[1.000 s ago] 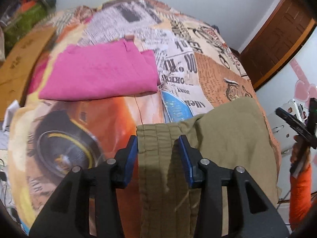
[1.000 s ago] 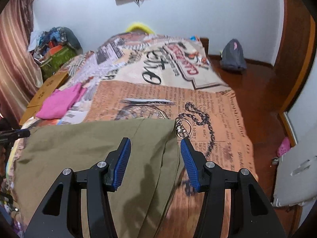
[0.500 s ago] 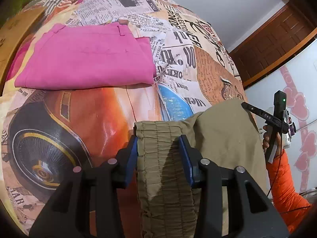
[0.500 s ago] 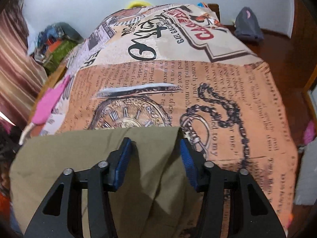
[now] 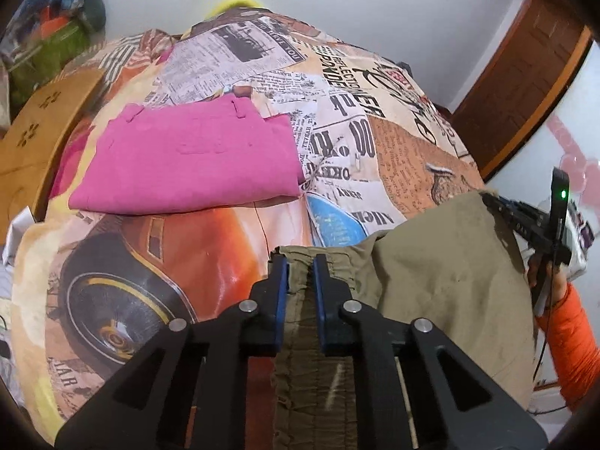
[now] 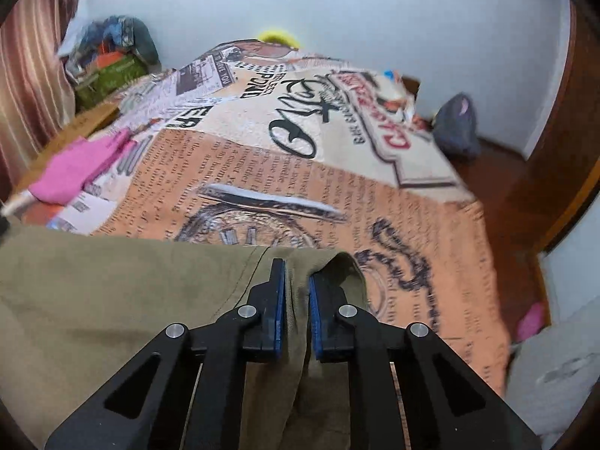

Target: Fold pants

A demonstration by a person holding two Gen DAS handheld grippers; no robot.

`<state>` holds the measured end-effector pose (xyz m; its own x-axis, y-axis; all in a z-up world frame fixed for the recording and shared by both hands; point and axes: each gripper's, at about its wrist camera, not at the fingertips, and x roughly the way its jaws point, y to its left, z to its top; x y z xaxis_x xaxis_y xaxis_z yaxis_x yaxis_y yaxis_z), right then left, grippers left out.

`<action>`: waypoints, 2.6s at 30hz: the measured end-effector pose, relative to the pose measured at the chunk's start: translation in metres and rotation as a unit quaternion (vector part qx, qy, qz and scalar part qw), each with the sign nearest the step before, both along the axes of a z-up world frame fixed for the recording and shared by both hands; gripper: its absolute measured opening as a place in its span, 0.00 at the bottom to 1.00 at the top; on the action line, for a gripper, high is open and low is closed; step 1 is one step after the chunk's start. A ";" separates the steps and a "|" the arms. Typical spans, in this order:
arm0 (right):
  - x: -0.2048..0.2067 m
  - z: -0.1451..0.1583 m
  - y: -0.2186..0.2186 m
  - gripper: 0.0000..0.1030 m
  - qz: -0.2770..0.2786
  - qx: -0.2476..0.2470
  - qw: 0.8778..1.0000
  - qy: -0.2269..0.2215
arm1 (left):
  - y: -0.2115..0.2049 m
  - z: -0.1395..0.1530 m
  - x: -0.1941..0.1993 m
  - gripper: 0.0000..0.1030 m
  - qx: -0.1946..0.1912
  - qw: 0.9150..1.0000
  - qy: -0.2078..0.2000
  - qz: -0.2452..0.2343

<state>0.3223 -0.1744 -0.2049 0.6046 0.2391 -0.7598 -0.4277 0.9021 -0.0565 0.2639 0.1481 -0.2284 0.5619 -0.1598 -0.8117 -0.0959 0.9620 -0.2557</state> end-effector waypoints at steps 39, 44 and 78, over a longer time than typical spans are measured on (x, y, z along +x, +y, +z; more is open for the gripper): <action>0.006 -0.016 -0.031 0.31 -0.028 0.007 0.994 0.103 | -0.072 -0.008 0.027 0.07 0.070 0.992 0.023 -0.101; -0.001 -0.021 -0.060 0.31 -0.079 -0.083 0.991 0.074 | -0.071 -0.010 0.021 0.07 0.082 0.991 0.018 -0.102; -0.155 0.061 0.023 0.44 0.042 0.058 0.997 0.032 | -0.026 0.016 -0.121 0.85 -0.087 0.996 0.011 0.033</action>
